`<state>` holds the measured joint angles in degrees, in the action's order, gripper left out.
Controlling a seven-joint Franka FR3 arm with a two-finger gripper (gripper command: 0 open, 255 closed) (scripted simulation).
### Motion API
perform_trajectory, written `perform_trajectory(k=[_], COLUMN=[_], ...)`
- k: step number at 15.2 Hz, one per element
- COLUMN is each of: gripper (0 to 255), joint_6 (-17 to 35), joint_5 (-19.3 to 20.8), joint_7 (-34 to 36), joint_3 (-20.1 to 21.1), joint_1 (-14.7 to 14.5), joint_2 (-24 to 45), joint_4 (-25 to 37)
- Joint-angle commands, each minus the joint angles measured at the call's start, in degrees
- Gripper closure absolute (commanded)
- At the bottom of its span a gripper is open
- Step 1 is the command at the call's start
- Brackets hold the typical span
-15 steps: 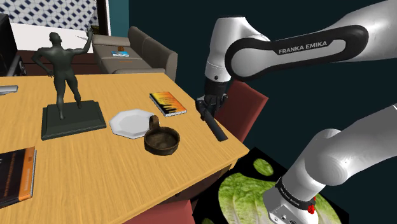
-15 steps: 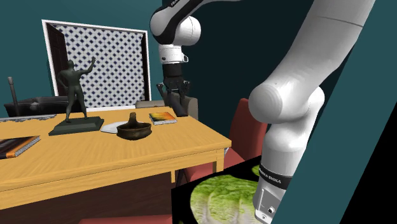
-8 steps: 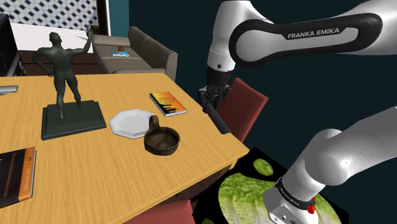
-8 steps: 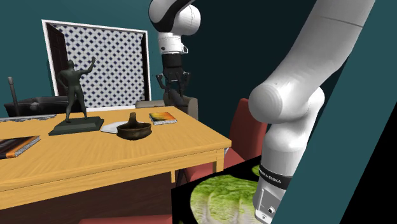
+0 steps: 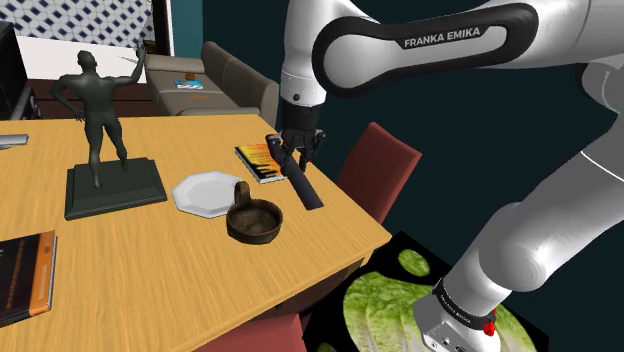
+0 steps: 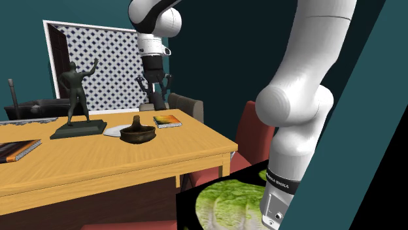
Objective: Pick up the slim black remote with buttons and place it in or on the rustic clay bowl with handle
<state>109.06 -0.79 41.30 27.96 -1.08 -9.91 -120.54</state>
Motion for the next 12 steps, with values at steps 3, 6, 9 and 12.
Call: perform_trajectory(k=[3,6,9,12], gripper=[255,255,255,255], joint_6=[-1.32,-3.2,-1.03,1.12], joint_5=[4.16,8.44,8.76,9.2], joint_7=[5.91,10.62,10.94,11.33], joint_3=[3.0,4.58,4.32,4.25], joint_1=[-0.98,-3.01,-3.21,-3.27], joint_2=[9.08,17.19,17.66,18.26], joint_4=[9.09,17.49,15.7,14.04])
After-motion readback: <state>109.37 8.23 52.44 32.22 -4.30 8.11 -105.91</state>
